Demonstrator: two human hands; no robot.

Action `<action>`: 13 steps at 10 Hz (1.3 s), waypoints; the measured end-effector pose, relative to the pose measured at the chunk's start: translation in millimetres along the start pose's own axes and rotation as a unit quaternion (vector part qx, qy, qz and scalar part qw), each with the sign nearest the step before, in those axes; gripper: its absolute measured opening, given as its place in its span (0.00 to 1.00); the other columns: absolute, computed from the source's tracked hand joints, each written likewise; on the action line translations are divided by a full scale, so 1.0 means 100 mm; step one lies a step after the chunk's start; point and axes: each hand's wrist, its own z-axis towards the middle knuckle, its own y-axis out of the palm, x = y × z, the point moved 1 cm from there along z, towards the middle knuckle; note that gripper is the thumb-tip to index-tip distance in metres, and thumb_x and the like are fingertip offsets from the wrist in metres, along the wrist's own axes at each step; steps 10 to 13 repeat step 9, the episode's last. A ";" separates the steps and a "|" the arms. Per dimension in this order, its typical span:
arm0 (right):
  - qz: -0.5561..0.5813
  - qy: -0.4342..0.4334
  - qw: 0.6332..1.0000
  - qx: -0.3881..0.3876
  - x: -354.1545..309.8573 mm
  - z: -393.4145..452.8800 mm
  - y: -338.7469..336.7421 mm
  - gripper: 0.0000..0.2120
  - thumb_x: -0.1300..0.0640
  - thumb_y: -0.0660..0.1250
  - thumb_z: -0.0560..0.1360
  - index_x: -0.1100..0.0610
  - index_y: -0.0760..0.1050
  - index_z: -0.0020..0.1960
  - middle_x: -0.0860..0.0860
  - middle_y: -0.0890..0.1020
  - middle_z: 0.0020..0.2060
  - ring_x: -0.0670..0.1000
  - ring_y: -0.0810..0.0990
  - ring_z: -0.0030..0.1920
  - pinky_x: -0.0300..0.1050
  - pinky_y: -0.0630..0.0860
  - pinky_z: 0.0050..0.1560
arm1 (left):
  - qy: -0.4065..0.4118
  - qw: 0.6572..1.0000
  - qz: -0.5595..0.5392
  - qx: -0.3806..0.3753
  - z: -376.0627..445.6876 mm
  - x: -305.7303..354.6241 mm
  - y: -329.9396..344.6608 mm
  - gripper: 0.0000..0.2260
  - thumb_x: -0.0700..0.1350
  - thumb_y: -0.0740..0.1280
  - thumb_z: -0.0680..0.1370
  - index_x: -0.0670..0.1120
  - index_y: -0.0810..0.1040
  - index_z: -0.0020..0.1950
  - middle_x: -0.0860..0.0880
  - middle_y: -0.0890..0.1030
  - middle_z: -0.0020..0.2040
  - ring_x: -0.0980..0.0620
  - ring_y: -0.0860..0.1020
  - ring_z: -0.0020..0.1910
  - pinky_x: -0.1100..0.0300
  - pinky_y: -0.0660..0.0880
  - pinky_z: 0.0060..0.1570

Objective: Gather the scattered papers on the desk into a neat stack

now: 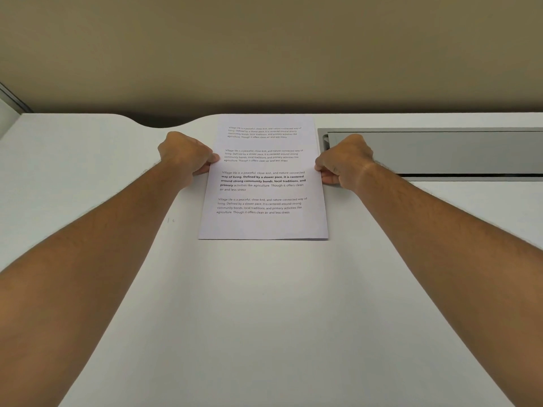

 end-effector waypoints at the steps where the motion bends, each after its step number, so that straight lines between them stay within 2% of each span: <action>1: -0.007 -0.004 1.000 0.006 -0.01 -0.02 0.01 0.12 0.69 0.75 0.65 0.63 0.80 0.48 0.57 0.85 0.42 0.55 0.86 0.37 0.53 0.85 0.37 | 0.003 1.000 0.010 0.001 0.01 0.00 0.00 0.12 0.39 0.80 0.67 0.40 0.83 0.47 0.45 0.84 0.38 0.51 0.85 0.34 0.59 0.83 0.37; 3: -0.017 -0.019 1.000 0.012 -0.02 -0.03 0.02 0.09 0.69 0.74 0.67 0.63 0.80 0.47 0.58 0.85 0.43 0.57 0.86 0.40 0.54 0.85 0.40 | 0.000 1.000 0.022 0.004 0.04 -0.01 0.00 0.12 0.40 0.81 0.67 0.41 0.83 0.47 0.46 0.83 0.38 0.51 0.85 0.33 0.61 0.81 0.31; 4: -0.023 -0.024 0.999 0.016 -0.01 -0.02 0.03 0.09 0.68 0.74 0.68 0.64 0.80 0.48 0.58 0.85 0.43 0.57 0.86 0.41 0.54 0.85 0.42 | 0.000 1.000 0.025 0.005 0.05 -0.01 0.00 0.12 0.40 0.81 0.67 0.41 0.83 0.46 0.46 0.83 0.38 0.51 0.85 0.33 0.60 0.82 0.33; 6: -0.041 -0.048 0.998 0.028 -0.02 -0.06 0.02 0.07 0.66 0.73 0.71 0.63 0.80 0.48 0.59 0.85 0.44 0.58 0.86 0.44 0.54 0.85 0.44 | 0.009 0.999 0.039 0.016 0.02 0.00 0.00 0.11 0.42 0.81 0.67 0.44 0.79 0.38 0.47 0.83 0.36 0.53 0.83 0.29 0.66 0.78 0.25; 7: -0.058 -0.071 0.995 0.033 0.00 -0.06 0.02 0.05 0.64 0.72 0.72 0.60 0.76 0.40 0.56 0.83 0.40 0.57 0.84 0.40 0.51 0.84 0.44 | 0.041 0.993 0.113 0.019 0.04 -0.02 -0.01 0.12 0.47 0.80 0.69 0.44 0.79 0.37 0.48 0.82 0.34 0.49 0.85 0.37 0.59 0.82 0.45; 8: -0.086 -0.101 0.990 0.046 -0.01 -0.11 0.01 0.13 0.61 0.70 0.72 0.56 0.69 0.34 0.50 0.77 0.32 0.52 0.78 0.33 0.41 0.78 0.34 | 0.098 0.986 0.129 0.037 0.00 -0.06 -0.01 0.13 0.52 0.77 0.71 0.43 0.82 0.45 0.48 0.84 0.42 0.46 0.84 0.50 0.57 0.77 0.52; 9: -0.130 -0.164 0.975 0.071 -0.02 -0.28 0.00 0.19 0.57 0.67 0.73 0.53 0.60 0.30 0.46 0.67 0.27 0.46 0.67 0.27 0.38 0.60 0.25 | 0.217 0.958 0.184 0.039 -0.24 -0.10 -0.02 0.28 0.59 0.71 0.74 0.43 0.77 0.67 0.43 0.80 0.64 0.44 0.76 0.66 0.52 0.71 0.63; 13: -0.130 -0.164 0.975 0.071 -0.02 -0.28 0.00 0.19 0.57 0.67 0.73 0.53 0.60 0.30 0.46 0.67 0.27 0.46 0.67 0.27 0.38 0.60 0.25 | 0.217 0.958 0.184 0.039 -0.24 -0.10 -0.02 0.28 0.59 0.71 0.74 0.43 0.77 0.67 0.43 0.80 0.64 0.44 0.76 0.66 0.52 0.71 0.63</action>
